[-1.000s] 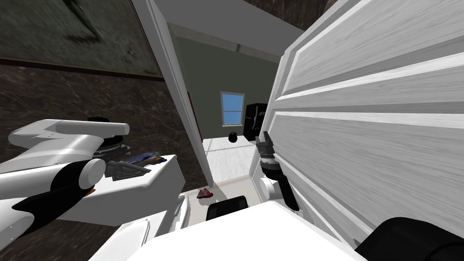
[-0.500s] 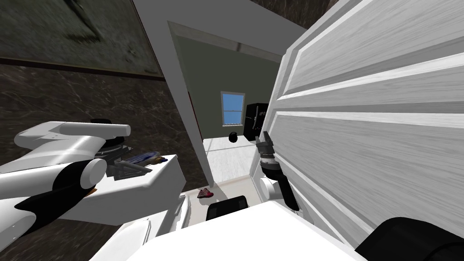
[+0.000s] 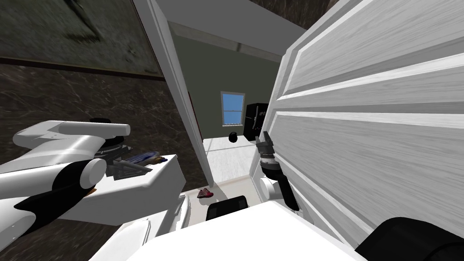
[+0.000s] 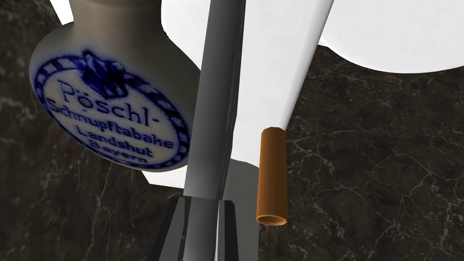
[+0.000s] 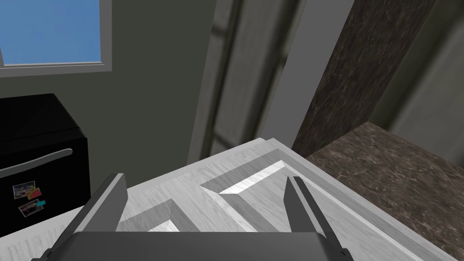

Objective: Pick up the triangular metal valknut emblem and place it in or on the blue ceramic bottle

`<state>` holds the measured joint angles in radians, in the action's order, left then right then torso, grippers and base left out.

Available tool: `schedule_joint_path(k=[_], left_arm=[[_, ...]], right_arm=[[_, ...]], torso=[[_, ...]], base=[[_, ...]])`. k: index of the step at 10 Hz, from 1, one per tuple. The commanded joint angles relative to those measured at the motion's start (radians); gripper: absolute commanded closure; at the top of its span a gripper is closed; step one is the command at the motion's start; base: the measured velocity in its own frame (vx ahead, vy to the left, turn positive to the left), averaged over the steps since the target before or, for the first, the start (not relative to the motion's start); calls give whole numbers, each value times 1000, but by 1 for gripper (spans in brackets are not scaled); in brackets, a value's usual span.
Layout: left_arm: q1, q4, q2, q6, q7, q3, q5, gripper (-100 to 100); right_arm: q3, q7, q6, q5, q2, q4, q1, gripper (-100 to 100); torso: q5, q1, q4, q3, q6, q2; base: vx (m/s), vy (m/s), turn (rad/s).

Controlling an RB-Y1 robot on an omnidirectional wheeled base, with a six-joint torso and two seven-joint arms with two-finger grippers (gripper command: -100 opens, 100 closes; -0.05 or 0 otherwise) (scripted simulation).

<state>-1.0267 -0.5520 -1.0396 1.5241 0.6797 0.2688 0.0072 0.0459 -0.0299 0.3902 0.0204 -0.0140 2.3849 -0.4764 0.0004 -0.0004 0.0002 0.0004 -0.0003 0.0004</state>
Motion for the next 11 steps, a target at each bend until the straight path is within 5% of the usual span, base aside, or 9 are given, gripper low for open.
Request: schedule_joint_path(k=[1, 2, 3, 11], left_arm=[[0, 0, 0, 0, 0, 0, 0, 100], [0, -2, 0, 3, 0, 0, 0, 0], [-13, -30, -25, 9, 15, -21, -23, 100], [-39, -96, -80, 17, 48, -70, -76, 100]], right_arm=[[0, 0, 0, 0, 0, 0, 0, 0], [0, 0, 0, 0, 0, 0, 0, 0], [0, 0, 0, 0, 0, 0, 0, 0], [0, 0, 0, 0, 0, 0, 0, 0]], torso=[[0, 0, 0, 0, 0, 0], [0, 0, 0, 0, 0, 0], [0, 0, 0, 0, 0, 0], [-5, -3, -1, -6, 8, -11]], base=[[-3, -9, -3], [0, 0, 0], [56, -20, -32], [55, -17, -12]])
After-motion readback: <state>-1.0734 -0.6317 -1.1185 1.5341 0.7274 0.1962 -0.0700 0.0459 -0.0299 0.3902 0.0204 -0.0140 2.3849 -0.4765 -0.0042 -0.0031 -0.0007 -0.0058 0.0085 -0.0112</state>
